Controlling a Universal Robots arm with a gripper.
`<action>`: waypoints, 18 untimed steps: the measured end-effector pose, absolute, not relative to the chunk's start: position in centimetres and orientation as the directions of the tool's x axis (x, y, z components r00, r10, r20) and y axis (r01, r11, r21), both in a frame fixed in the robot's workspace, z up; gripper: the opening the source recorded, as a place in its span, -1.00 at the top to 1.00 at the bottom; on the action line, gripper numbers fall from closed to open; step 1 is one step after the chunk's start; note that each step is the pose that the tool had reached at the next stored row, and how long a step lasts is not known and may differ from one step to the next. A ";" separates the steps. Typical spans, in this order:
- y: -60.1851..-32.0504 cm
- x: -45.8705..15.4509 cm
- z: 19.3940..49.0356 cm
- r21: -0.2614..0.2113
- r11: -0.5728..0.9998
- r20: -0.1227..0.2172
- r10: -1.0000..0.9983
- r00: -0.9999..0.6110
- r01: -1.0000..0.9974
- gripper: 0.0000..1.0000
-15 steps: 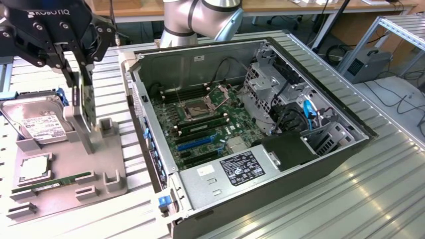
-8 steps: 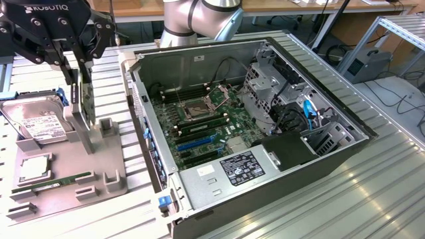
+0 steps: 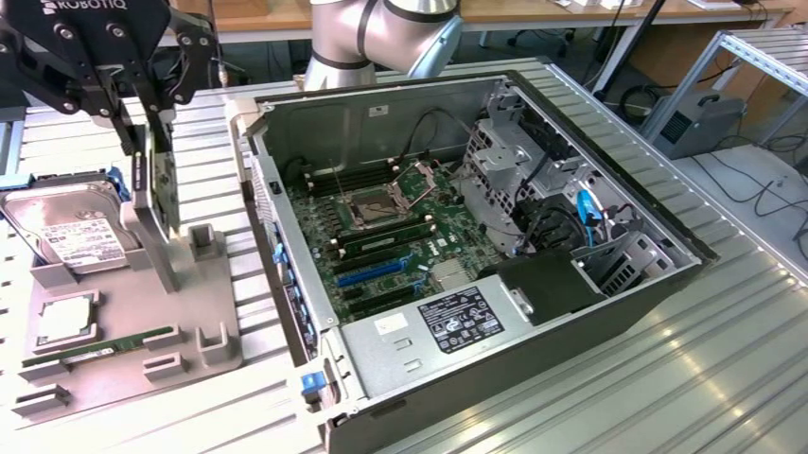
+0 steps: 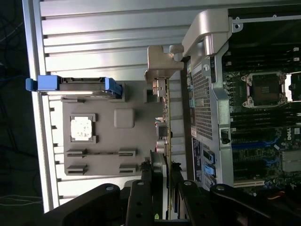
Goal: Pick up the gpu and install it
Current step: 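Pick up the gpu and move the gpu toward the slot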
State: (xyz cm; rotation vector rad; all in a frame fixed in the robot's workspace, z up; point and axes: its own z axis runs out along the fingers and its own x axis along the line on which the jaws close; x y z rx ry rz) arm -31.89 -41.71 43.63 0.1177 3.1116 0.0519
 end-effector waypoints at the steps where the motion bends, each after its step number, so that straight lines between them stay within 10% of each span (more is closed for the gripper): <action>1: -41.7 -31.9 43.7 0.034 0.997 -0.026 0.076 -0.997 0.075 0.47; 18: -41.9 -31.8 44.2 0.034 0.997 -0.026 0.076 -0.997 0.075 0.47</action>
